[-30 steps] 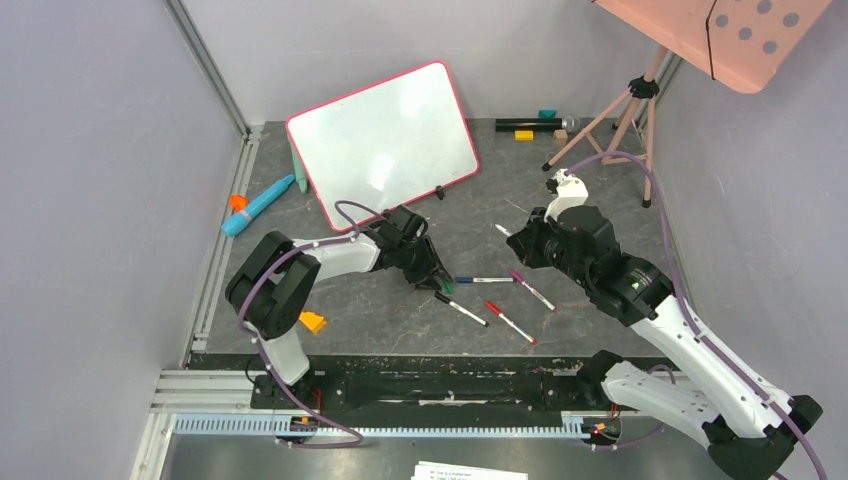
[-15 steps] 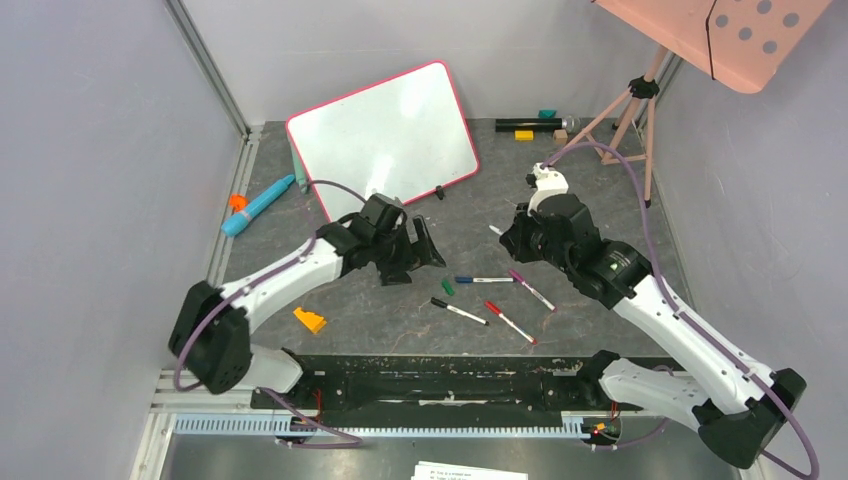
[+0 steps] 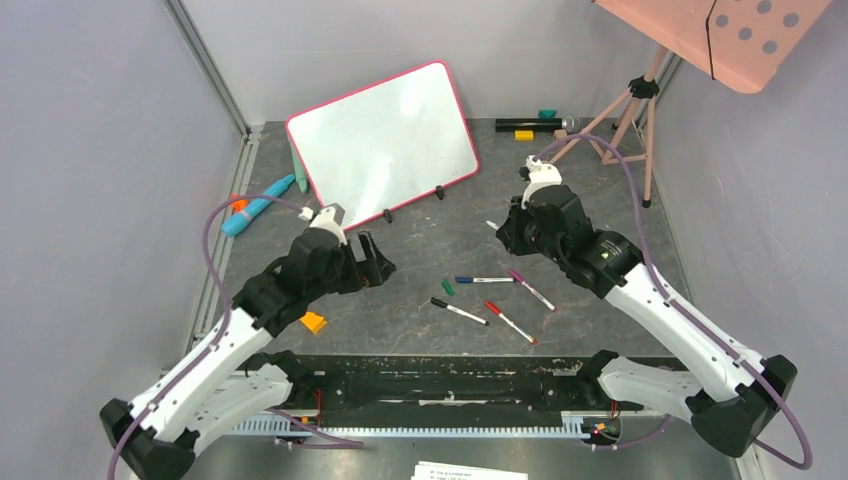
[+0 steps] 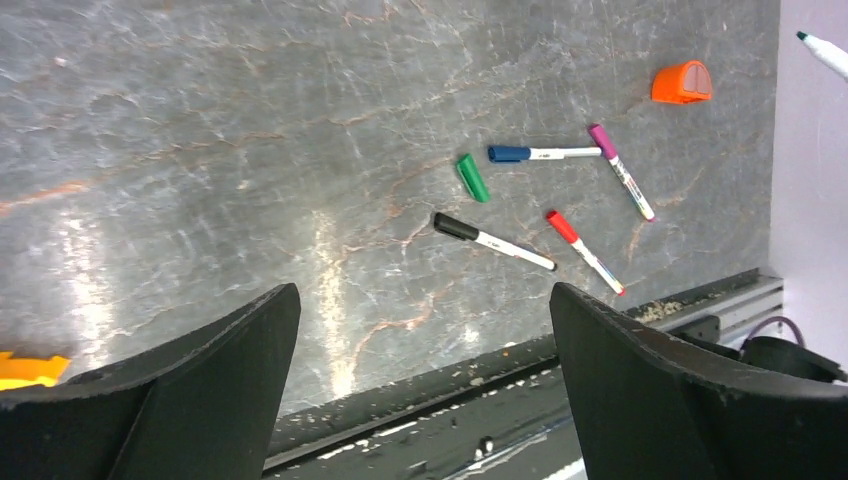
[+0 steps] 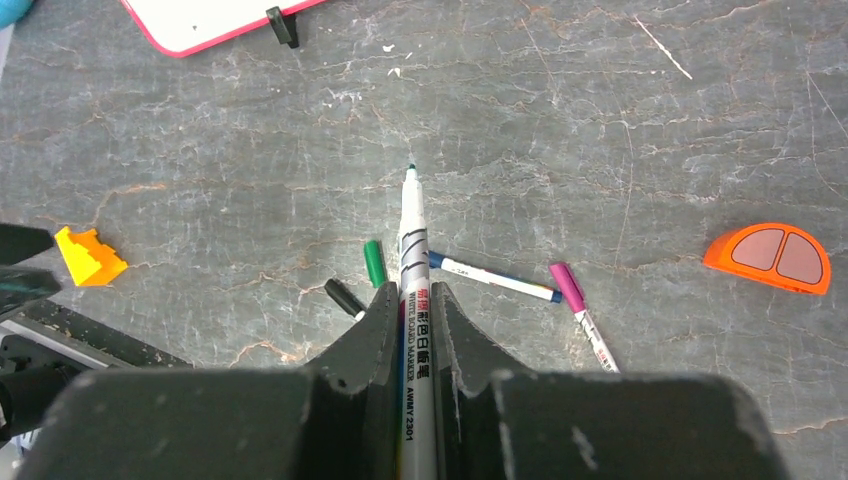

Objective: Write a sentence on the whiteboard
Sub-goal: Move the whiteboard to the center of the board.

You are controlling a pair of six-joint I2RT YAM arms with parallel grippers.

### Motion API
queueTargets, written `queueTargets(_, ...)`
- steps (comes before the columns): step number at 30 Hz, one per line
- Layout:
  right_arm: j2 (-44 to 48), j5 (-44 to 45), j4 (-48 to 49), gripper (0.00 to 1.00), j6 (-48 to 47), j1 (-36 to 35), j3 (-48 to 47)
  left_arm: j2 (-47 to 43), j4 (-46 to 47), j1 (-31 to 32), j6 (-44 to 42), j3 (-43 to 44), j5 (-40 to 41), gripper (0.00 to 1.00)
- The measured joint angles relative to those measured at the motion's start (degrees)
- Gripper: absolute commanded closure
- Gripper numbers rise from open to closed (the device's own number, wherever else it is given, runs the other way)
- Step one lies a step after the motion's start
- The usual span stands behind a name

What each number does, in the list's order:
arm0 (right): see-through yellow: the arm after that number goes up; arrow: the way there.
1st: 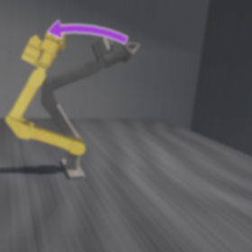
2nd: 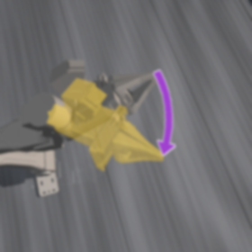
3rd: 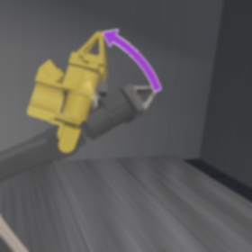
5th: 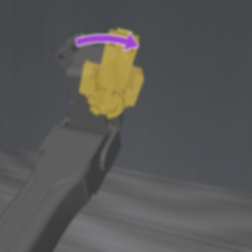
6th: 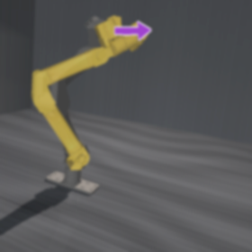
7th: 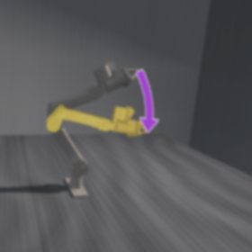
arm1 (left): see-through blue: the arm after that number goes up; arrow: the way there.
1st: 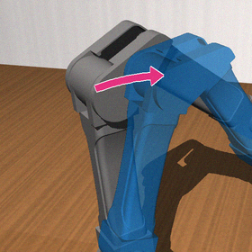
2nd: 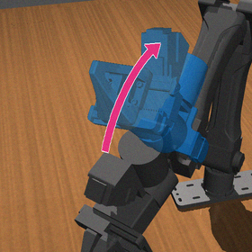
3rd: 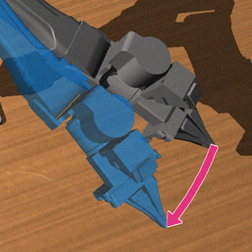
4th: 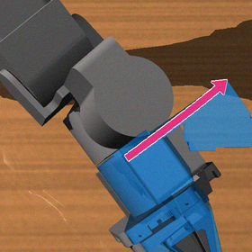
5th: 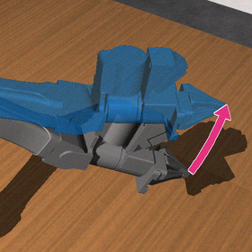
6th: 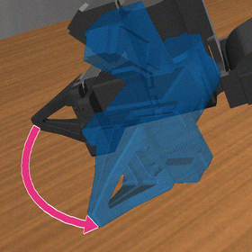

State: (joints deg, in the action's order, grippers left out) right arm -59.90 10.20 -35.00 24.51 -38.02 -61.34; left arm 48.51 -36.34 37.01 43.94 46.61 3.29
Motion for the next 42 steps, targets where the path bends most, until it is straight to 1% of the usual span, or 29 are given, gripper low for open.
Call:
queueTargets(4, -2.56, 0.17, -0.20, 1.00, -0.61, 0.00, -1.27, -7.85, -0.09, -0.02, -3.54, -3.23, 4.22, 0.00)
queueTargets(7, -4.83, 1.40, -0.87, 1.00, -0.48, 0.00, -3.50, -11.47, -0.33, -0.04, -6.49, -3.50, 5.95, 0.00)
queueTargets(11, -7.58, 2.89, -2.51, 1.00, 0.07, 0.00, -6.75, -11.13, 0.11, -0.33, -9.66, -3.45, 5.95, 0.00)
queueTargets(14, -10.34, 2.49, -3.19, 1.00, 0.11, 0.00, -9.40, -9.75, 1.40, -2.29, -11.30, -3.87, 4.17, 0.00)
queueTargets(16, -12.63, 1.84, -3.32, 1.00, 0.09, 0.00, -11.23, -9.09, 3.67, -6.10, -12.17, -5.07, 0.59, 0.00)
queueTargets(19, -16.28, 1.29, -3.30, 1.00, 0.17, 0.00, -13.57, -8.50, 6.82, -17.03, -12.92, -7.63, -7.96, 0.00)
queueTargets(21, -19.32, 0.81, -3.56, 1.00, 0.33, 0.00, -15.91, -7.65, 7.26, -22.36, -13.29, -7.98, -10.34, 0.00)
queueTargets(26, -28.24, -1.57, -2.97, 1.00, 0.28, 0.02, -25.44, -5.84, 9.81, -26.82, -14.25, -7.93, -16.28, 0.00)
queueTargets(29, -31.98, -2.82, -2.43, 1.00, -0.48, 0.02, -29.97, -4.96, 11.74, -30.03, -14.51, -7.96, -18.56, 0.00)
queueTargets(34, -37.77, -4.39, -1.46, 1.00, -3.78, 0.35, -37.00, -0.61, 16.04, -34.32, -14.51, -8.00, -20.96, 0.00)
queueTargets(39, -40.30, -7.13, -0.96, 1.00, -6.56, 2.27, -40.09, 10.45, 28.89, -36.04, -10.14, -9.07, -25.14, 0.00)
queueTargets(42, -40.28, -10.12, -0.96, 1.00, -8.17, 4.85, -40.09, 15.91, 33.03, -36.15, -8.98, -8.83, -25.86, 0.00)
